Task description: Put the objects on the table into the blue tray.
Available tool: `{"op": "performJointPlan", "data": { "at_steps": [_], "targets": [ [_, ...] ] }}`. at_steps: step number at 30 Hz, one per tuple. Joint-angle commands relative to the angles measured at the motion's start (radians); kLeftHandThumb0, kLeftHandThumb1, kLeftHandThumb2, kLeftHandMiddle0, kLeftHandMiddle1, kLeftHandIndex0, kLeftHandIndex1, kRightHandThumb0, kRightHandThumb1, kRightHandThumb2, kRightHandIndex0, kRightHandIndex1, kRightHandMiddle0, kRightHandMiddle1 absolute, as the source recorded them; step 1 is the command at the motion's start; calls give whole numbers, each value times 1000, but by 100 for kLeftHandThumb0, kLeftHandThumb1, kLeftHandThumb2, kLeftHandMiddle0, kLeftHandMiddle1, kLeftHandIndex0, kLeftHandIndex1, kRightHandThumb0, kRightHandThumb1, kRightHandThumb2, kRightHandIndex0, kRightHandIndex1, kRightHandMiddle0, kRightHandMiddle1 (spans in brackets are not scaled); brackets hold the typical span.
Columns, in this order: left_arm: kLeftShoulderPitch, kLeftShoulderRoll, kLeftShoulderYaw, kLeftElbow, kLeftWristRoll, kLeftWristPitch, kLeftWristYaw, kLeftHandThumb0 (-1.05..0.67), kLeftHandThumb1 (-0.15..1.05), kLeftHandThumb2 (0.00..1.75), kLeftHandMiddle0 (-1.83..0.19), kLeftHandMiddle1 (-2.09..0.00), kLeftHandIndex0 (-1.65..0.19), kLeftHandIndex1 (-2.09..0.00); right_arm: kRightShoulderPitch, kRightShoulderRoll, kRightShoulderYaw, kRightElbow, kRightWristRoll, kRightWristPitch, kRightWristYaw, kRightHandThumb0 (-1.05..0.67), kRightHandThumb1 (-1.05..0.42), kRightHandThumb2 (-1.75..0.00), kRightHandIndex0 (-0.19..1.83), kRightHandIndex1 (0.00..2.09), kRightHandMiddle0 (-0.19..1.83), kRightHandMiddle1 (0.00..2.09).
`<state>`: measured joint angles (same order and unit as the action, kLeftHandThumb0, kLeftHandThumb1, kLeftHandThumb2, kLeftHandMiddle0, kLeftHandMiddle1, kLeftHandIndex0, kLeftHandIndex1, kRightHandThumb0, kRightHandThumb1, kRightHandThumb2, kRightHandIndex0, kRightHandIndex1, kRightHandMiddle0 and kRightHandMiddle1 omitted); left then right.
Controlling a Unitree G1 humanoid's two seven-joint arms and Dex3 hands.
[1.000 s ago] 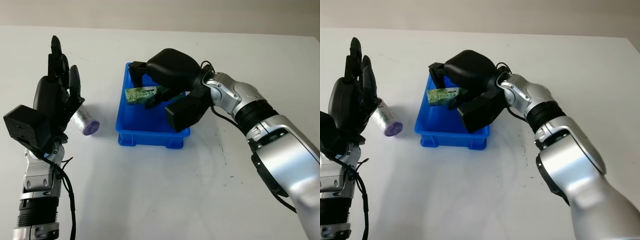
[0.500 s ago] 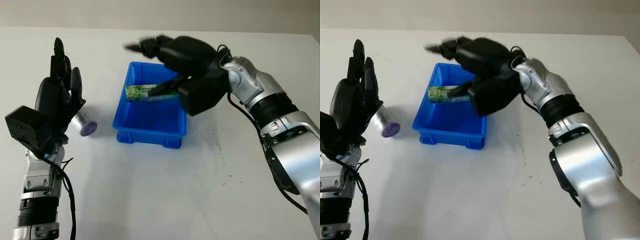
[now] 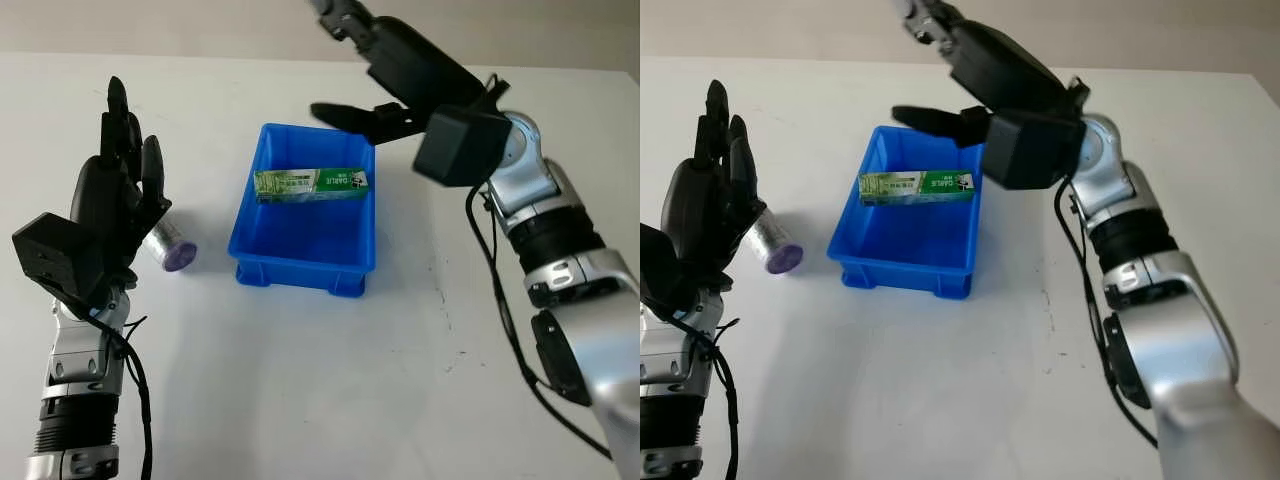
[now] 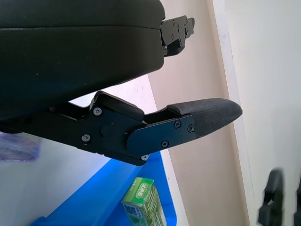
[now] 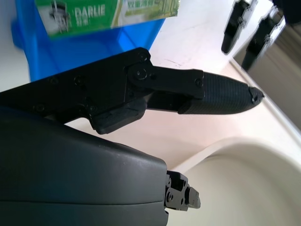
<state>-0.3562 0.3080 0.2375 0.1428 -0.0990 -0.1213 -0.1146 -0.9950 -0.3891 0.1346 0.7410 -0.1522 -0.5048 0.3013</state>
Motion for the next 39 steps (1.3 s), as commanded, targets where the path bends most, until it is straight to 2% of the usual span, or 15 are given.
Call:
{"op": "performJointPlan", "data": {
  "at_steps": [1, 5, 9, 13, 17, 24, 29, 31, 33, 35, 38, 39],
  "targets": [
    [6, -1, 4, -21, -1, -5, 6, -83, 105, 69, 19, 0, 19, 0, 84, 19, -44, -56, 54, 81, 5, -90, -105, -71, -19, 0, -19, 0],
    [8, 1, 4, -18, -1, -5, 5, -83, 105, 70, 19, 0, 19, 0, 207, 45, -90, -192, 149, 267, 44, -85, -105, -68, -19, 0, -19, 0],
    [4, 3, 4, -16, -2, 0, 4, -83, 105, 70, 19, 0, 19, 0, 252, 40, -125, -287, 218, 379, 97, -84, -105, -67, -19, 0, -19, 0],
    [5, 4, 3, -19, -4, 5, 1, -83, 105, 69, 19, 0, 19, 0, 271, 45, -165, -337, 269, 465, 103, -85, -105, -67, -19, 0, -19, 0],
    [4, 11, 8, -12, -6, -3, -6, -83, 105, 69, 19, 0, 19, 0, 340, 81, -212, -424, 301, 544, 29, -80, -105, -72, -19, 0, -19, 0],
    [8, 59, 20, -21, -2, 16, -37, -83, 105, 68, 19, 0, 19, 0, 436, 117, -263, -536, 352, 610, -22, -78, -105, -75, -19, 0, -19, 0],
    [8, 184, 33, -1, 8, 12, -143, -85, 105, 68, 19, 0, 19, 0, 485, 139, -291, -616, 378, 642, -66, -79, -105, -74, -19, 0, -19, 0],
    [5, 244, 40, 8, 27, 7, -176, -85, 105, 60, 19, 0, 19, -1, 493, 138, -299, -638, 385, 652, -74, -79, -105, -75, -19, 0, -19, 0],
    [-5, 351, 37, 21, 75, -10, -230, -86, 105, 55, 19, -1, 19, -2, 498, 136, -311, -654, 395, 667, -78, -79, -105, -77, -19, 0, -19, 0],
    [-20, 439, 46, 21, 73, 24, -302, -92, 105, 38, 19, -1, 19, -2, 500, 134, -321, -664, 407, 679, -79, -78, -105, -79, -19, 0, -19, 0],
    [-42, 527, 56, -17, 34, 149, -396, -98, 101, 12, 19, 0, 19, 0, 502, 140, -332, -670, 425, 694, -80, -77, -105, -80, -19, 0, -19, 0],
    [-45, 566, 47, -36, 57, 172, -413, -99, 100, 9, 19, 0, 19, 0, 504, 142, -333, -671, 428, 696, -79, -77, -105, -81, -19, 0, -19, 0]
  ]
}}
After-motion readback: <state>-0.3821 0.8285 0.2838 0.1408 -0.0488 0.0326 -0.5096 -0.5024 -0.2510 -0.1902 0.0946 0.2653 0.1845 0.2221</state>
